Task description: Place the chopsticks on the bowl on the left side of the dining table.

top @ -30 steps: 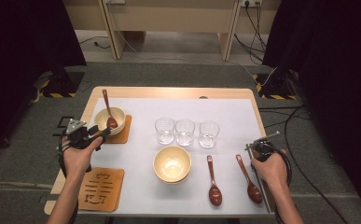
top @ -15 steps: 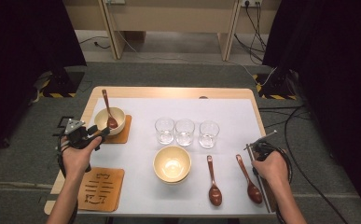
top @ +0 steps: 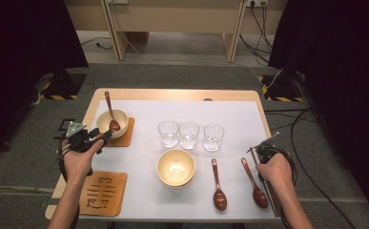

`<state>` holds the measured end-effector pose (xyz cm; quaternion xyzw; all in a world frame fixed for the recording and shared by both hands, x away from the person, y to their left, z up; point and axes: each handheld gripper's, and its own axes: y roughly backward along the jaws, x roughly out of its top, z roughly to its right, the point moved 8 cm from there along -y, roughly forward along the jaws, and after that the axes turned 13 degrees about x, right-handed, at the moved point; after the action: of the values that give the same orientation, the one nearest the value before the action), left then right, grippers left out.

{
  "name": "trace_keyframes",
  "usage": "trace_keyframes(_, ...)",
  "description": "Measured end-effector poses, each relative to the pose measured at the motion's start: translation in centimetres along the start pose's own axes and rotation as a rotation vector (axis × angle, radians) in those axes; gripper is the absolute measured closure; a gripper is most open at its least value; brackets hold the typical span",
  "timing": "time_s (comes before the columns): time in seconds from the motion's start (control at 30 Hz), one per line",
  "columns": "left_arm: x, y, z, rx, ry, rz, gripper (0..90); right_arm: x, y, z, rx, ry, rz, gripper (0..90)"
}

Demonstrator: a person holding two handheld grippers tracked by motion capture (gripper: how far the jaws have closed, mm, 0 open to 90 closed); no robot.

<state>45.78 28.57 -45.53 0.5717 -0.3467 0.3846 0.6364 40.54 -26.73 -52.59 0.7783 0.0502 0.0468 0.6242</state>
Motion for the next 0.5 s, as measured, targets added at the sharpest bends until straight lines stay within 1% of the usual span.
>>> trace_keyframes(0.2,0.0,0.0,-0.1,0.001,0.002,0.002,43.5,0.0,0.1,0.0,0.023,-0.017,0.004,85.7)
trace_keyframes(0.23,0.0,0.0,-0.1,0.002,0.002,0.002,43.5,0.1,0.1,0.1,0.031,-0.012,0.019,85.7)
trace_keyframes(0.3,0.0,0.0,-0.1,0.003,0.003,0.002,43.5,0.3,0.3,0.1,0.030,-0.002,0.030,85.7)
trace_keyframes(0.33,0.0,0.0,-0.1,0.002,0.004,0.002,43.5,0.4,0.4,-0.1,0.033,-0.004,0.041,85.7)
trace_keyframes(0.4,0.0,0.0,-0.1,0.002,0.004,0.002,43.5,0.6,0.5,-0.3,0.051,0.007,0.050,85.7)
trace_keyframes(0.5,-0.1,0.1,-0.1,0.000,0.003,0.001,43.5,1.0,0.7,-0.6,0.053,0.017,0.071,85.7)
